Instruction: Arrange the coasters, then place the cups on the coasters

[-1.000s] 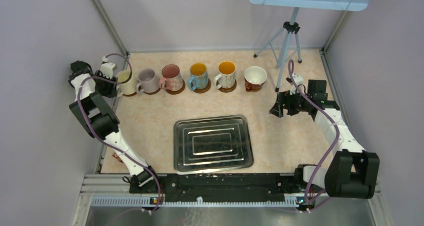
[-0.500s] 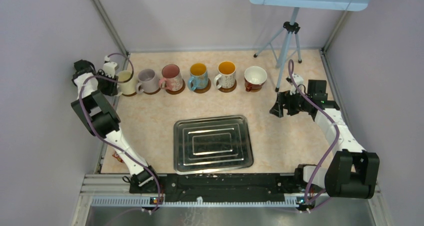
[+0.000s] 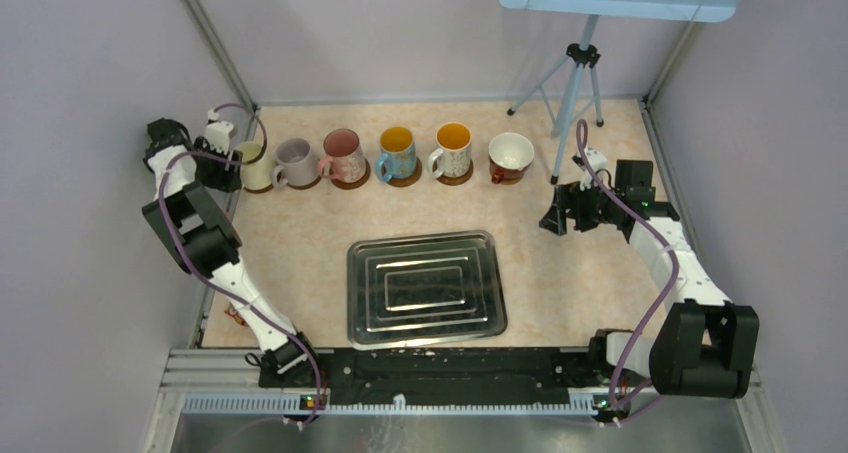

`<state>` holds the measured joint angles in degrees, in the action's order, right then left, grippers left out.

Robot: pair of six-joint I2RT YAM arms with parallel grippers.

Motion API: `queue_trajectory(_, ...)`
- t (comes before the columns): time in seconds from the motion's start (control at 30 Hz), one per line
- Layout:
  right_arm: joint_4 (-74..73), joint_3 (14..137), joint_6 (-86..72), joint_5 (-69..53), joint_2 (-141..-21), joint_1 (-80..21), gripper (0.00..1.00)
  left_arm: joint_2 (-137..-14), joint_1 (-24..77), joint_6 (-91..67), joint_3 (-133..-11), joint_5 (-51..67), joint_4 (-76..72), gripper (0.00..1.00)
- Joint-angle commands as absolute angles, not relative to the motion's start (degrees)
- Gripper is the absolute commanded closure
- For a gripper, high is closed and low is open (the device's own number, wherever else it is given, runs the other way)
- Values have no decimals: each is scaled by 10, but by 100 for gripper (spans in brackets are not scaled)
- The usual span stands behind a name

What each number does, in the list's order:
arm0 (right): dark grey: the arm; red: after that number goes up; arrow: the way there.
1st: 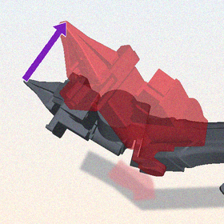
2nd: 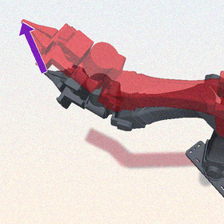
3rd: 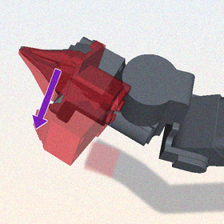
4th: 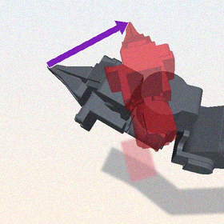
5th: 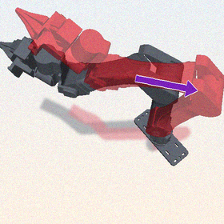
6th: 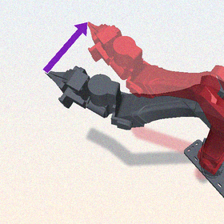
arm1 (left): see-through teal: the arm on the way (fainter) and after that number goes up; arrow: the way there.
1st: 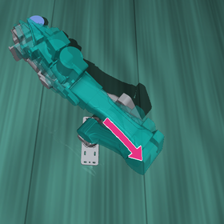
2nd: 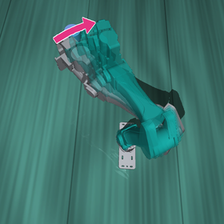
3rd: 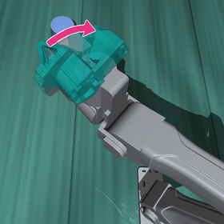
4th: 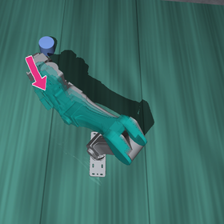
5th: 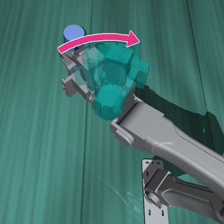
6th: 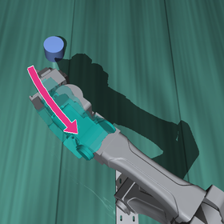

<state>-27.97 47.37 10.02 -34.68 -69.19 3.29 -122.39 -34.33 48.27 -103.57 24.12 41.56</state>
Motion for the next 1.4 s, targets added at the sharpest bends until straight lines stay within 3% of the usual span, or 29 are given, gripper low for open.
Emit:
queue_trajectory(0.0, -277, 498, 108, -352, -692, 38, 15, -1146, -342, 477, -1028, 269, 413, 25)
queue_trajectory(0.2, -289, 526, 112, -351, -696, 38, 15, -1101, -334, 462, -1028, 283, 435, 1)
queue_trajectory(0.6, -310, 605, 111, -363, -719, 37, 15, -994, -236, 430, -1026, 343, 529, 1)
queue_trajectory(0.9, -307, 573, 113, -368, -713, 29, 15, -818, -68, 509, -757, 395, 544, 2)
queue_trajectory(1.03, -304, 555, 113, -367, -704, 28, 15, -777, 13, 505, -647, 357, 523, 10)
queue_trajectory(1.27, -291, 532, 109, -366, -699, 27, 15, -754, 84, 490, -504, 339, 482, 40)
queue_trajectory(1.37, -281, 523, 104, -369, -703, 27, 15, -757, 107, 465, -470, 308, 433, 44)
